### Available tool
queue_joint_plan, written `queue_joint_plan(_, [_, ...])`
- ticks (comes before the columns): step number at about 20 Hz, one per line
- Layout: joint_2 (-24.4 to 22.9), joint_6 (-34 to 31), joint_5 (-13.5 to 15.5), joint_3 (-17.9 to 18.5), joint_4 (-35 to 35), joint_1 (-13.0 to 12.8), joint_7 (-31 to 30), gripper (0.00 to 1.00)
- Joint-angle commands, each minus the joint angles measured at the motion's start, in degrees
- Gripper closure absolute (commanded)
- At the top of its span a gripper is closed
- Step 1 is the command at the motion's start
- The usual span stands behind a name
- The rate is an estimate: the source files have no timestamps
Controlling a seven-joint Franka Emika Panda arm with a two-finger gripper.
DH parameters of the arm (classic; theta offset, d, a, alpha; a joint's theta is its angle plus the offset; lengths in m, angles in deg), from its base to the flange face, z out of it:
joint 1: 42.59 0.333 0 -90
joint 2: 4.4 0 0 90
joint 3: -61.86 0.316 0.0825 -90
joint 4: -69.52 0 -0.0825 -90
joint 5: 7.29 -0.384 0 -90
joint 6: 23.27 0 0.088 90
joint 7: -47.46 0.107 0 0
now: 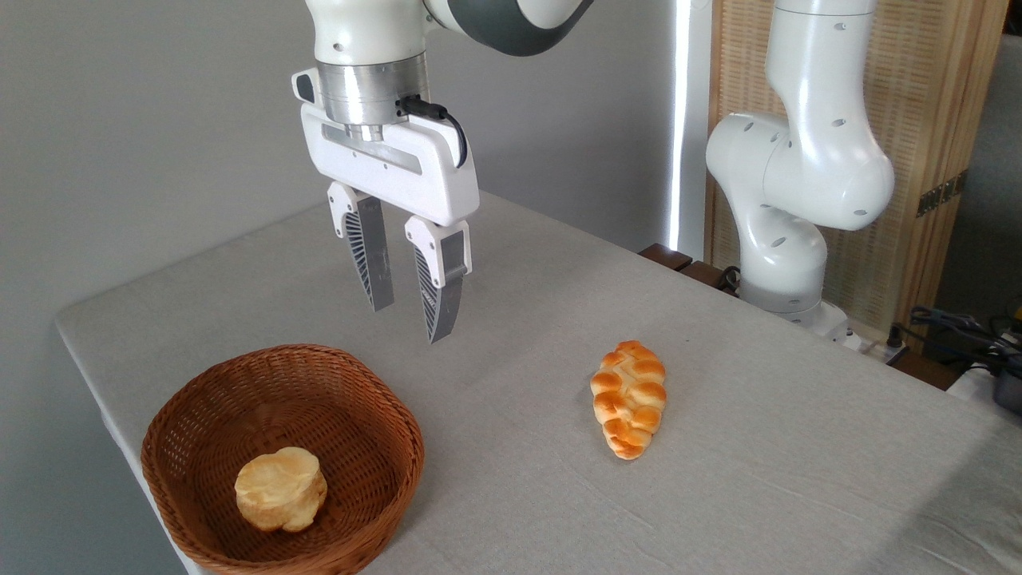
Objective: Put bread into the basket
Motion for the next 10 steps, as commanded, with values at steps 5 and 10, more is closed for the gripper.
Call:
queue_joint_plan(5, [-0.05, -0.20, 1.40, -0.11, -1.62, 1.05, 0.23, 0.00])
queue_joint_plan(10, [0.04, -0.29, 1.40, -0.55, -1.53, 0.96, -0.12, 0.00])
